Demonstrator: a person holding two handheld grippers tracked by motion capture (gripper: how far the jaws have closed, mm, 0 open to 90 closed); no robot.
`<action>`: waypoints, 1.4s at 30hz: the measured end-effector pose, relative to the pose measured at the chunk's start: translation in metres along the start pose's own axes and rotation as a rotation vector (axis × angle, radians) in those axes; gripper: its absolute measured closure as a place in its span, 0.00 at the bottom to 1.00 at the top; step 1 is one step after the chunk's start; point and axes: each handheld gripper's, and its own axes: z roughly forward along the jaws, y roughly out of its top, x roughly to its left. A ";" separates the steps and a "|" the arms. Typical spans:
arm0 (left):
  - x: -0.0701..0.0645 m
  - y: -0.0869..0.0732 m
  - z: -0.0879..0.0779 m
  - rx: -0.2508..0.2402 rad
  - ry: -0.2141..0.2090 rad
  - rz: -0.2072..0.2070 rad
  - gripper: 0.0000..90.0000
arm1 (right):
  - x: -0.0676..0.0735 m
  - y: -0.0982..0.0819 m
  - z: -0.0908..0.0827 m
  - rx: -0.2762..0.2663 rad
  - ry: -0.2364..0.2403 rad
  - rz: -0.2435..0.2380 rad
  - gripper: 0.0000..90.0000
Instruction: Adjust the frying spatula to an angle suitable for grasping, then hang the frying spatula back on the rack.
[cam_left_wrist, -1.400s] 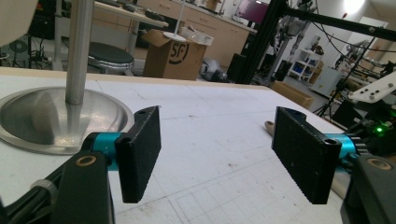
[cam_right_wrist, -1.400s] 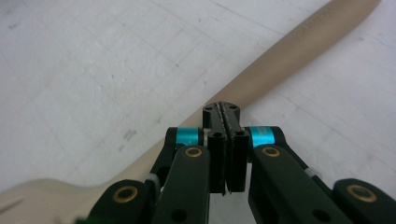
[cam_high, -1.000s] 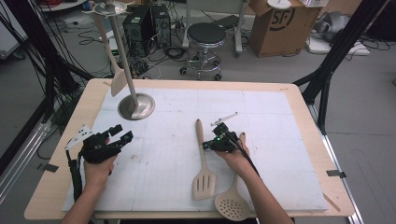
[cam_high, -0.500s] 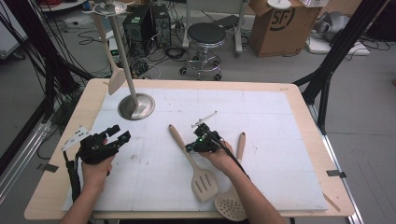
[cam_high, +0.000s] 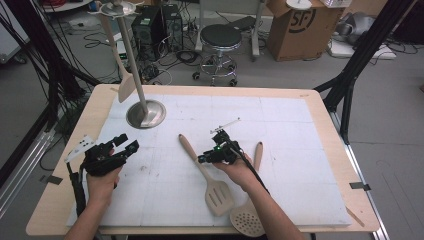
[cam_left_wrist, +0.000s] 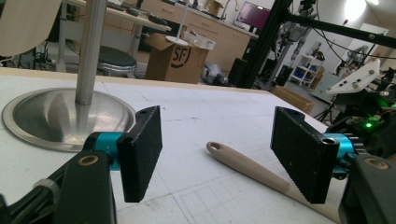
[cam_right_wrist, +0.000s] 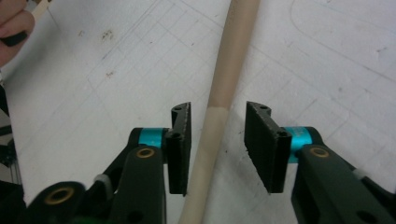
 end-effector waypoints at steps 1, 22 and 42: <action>0.000 0.000 0.000 0.001 0.001 0.000 0.38 | 0.001 -0.001 -0.002 0.005 0.003 0.016 0.62; 0.000 0.000 0.000 -0.002 0.008 0.005 0.38 | 0.008 -0.019 0.000 0.066 0.016 0.090 0.57; 0.000 0.000 0.001 0.000 0.002 0.010 0.38 | 0.016 -0.020 0.013 0.117 -0.018 0.081 0.66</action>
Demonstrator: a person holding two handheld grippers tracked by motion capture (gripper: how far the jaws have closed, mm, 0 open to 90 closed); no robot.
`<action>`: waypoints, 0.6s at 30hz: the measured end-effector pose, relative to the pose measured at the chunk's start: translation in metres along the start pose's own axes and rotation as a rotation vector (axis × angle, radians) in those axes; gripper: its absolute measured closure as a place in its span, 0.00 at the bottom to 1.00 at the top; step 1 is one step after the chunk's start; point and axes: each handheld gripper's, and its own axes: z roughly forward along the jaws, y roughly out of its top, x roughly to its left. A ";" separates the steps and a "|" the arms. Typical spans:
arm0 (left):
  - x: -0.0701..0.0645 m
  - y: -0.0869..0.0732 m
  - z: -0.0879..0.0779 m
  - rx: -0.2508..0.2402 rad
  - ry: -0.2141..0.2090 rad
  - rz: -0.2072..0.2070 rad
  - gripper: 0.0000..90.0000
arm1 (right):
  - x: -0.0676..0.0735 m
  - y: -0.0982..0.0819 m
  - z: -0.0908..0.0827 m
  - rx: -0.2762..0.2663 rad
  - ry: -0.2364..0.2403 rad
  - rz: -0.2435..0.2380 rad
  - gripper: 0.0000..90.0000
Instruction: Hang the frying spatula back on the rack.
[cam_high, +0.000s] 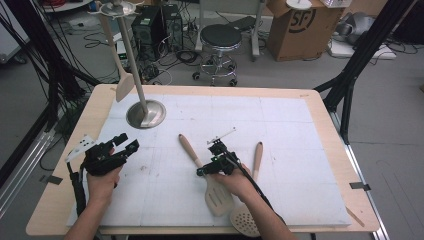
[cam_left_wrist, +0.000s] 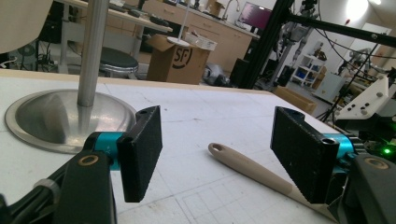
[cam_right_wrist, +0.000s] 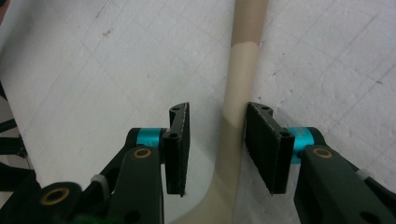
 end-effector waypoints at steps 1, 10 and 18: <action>0.000 0.000 0.000 -0.002 0.002 -0.001 0.38 | 0.001 0.000 0.000 -0.006 -0.007 0.000 0.66; -0.001 0.000 -0.001 0.002 0.004 0.001 0.38 | 0.010 -0.001 0.003 -0.020 -0.079 0.003 0.70; -0.001 0.000 -0.001 -0.002 0.002 -0.002 0.38 | 0.008 0.001 0.003 -0.009 -0.106 -0.006 0.80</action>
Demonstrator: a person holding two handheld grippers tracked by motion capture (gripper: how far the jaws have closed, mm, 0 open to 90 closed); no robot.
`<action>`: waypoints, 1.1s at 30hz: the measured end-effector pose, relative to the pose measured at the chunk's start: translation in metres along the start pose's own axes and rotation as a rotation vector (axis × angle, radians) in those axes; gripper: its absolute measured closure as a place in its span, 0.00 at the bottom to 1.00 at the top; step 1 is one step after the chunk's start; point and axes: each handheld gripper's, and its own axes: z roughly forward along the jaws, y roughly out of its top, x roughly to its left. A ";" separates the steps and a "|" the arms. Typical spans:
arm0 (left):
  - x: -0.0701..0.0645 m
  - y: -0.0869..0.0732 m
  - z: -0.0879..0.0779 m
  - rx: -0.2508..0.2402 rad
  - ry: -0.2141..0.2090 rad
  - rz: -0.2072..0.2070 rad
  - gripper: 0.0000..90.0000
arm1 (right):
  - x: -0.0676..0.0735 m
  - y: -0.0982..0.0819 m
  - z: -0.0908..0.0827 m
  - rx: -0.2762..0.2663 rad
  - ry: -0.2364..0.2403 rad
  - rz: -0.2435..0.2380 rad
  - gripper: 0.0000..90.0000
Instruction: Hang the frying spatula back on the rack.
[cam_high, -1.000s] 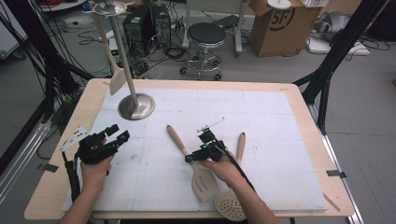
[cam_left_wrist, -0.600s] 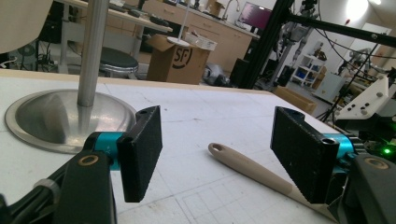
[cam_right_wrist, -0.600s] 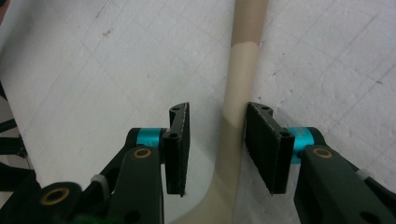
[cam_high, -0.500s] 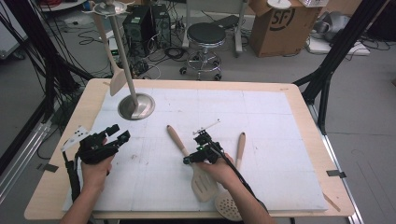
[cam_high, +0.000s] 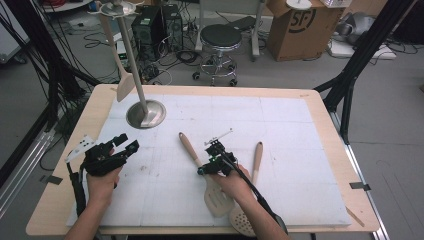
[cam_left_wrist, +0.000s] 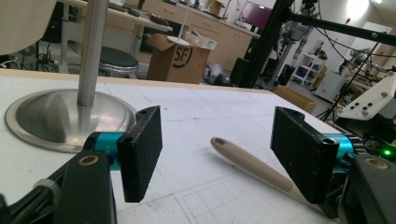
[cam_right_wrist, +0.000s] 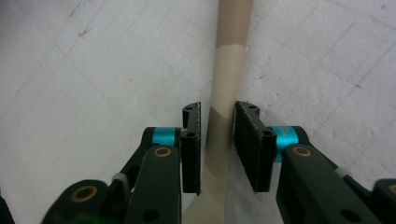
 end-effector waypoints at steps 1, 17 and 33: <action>0.000 0.000 0.000 0.000 0.000 0.000 0.38 | 0.001 0.000 0.000 0.003 -0.005 0.001 0.80; -0.002 0.000 0.001 0.003 0.002 0.002 0.38 | 0.013 -0.004 0.004 -0.035 -0.102 -0.068 0.81; -0.002 -0.001 0.001 0.011 0.005 0.006 0.39 | 0.015 -0.003 0.007 -0.055 -0.117 -0.101 0.81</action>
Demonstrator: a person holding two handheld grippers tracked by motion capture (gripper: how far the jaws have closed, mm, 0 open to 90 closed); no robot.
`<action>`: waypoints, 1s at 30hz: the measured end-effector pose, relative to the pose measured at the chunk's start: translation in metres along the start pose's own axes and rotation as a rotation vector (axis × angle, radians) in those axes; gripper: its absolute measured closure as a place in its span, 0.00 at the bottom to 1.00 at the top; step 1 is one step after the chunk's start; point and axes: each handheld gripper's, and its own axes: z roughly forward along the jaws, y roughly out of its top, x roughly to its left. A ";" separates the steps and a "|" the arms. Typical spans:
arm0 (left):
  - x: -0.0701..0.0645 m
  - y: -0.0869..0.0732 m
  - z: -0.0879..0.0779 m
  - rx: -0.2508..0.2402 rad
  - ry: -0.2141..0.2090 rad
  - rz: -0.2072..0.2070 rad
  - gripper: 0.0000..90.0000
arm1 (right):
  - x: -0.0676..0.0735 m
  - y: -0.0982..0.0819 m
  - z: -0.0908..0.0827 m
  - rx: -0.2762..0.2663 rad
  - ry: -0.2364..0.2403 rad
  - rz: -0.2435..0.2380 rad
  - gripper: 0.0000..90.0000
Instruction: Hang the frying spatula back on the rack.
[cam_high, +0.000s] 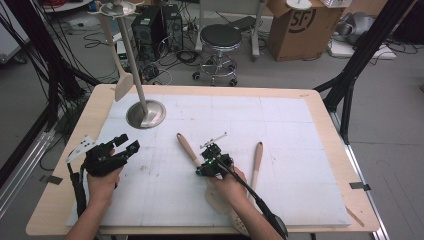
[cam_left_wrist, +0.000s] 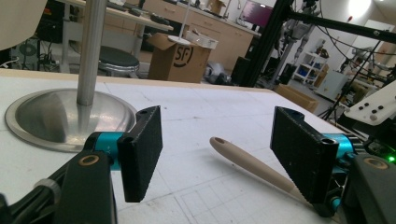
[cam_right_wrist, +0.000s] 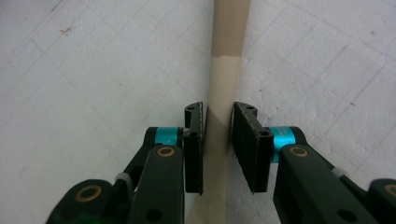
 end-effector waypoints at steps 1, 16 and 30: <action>0.000 0.000 0.000 -0.004 0.000 0.002 0.39 | 0.002 -0.001 0.000 -0.001 -0.009 -0.004 0.81; 0.000 0.002 -0.002 -0.014 -0.006 -0.004 0.39 | 0.018 0.000 0.003 0.000 -0.127 -0.065 0.82; 0.000 0.002 -0.002 -0.018 -0.004 -0.006 0.39 | 0.015 -0.004 0.003 -0.035 -0.101 -0.062 0.82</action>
